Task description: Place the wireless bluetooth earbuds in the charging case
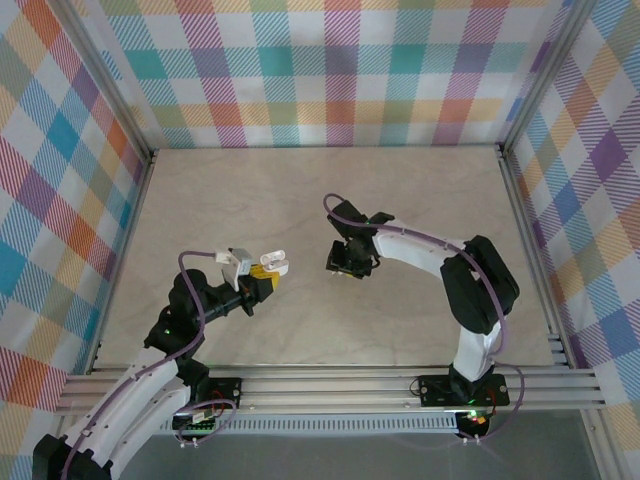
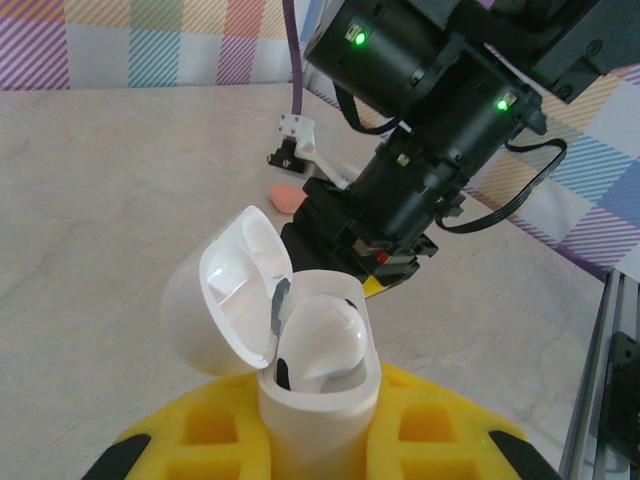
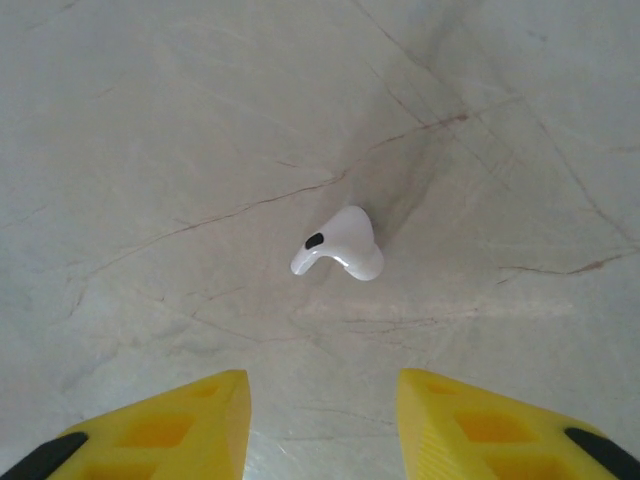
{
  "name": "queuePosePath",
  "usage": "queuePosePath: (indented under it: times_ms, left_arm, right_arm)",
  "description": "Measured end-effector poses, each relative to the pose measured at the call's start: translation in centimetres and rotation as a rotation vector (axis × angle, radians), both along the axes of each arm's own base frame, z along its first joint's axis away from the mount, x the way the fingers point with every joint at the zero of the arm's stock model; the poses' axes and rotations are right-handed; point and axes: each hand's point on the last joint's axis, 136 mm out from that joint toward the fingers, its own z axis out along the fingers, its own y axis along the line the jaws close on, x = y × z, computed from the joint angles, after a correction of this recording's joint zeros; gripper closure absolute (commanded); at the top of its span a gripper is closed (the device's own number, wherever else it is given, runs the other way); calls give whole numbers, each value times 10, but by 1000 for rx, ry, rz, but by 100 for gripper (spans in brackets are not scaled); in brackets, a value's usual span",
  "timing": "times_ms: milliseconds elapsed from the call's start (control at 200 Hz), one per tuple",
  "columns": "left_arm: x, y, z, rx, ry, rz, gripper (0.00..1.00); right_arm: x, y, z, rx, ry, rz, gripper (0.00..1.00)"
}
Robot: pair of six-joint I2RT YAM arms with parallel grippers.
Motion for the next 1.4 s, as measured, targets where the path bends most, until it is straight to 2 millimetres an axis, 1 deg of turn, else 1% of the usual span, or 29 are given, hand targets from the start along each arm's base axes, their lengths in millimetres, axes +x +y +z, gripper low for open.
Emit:
queuePosePath:
  times_ms: [140,270,380,455,670,920,995,1100,1225,1290,1350,1405]
  left_arm:
    - [-1,-1,-1,0,3,-6,100]
    - [-1,-1,0,-1,3,-11,100]
    - [-2,-2,-1,-1,6,-14,100]
    - [-2,-2,-1,-1,5,-14,100]
    - [-1,-2,-1,-1,5,-14,100]
    - [-1,-2,-2,1,9,-14,100]
    - [-1,-2,-2,1,9,-14,100]
    - [-1,-2,-2,0,9,-14,100]
    - [-1,-2,-2,1,9,-14,100]
    - [-1,-2,-2,1,9,-14,100]
    - [-1,-2,-2,0,9,-14,100]
    - [-1,-2,-2,0,9,-14,100]
  right_arm:
    - [4,4,-11,9,20,-63,55]
    - [7,5,-27,-10,48,-84,55]
    - [10,8,-35,-22,62,-88,55]
    - [12,10,-33,-23,61,-87,55]
    - [31,21,-31,-31,22,-55,55]
    - [41,23,-33,-85,-1,28,52]
    - [43,21,-32,-104,-10,55,51]
    - [44,14,-31,-152,-28,86,51]
    - [40,2,-31,-232,-38,111,52]
    - [37,-3,-27,-271,-43,121,54]
    - [34,-2,-22,-300,-55,137,54]
    - [31,4,-16,-314,-73,159,55]
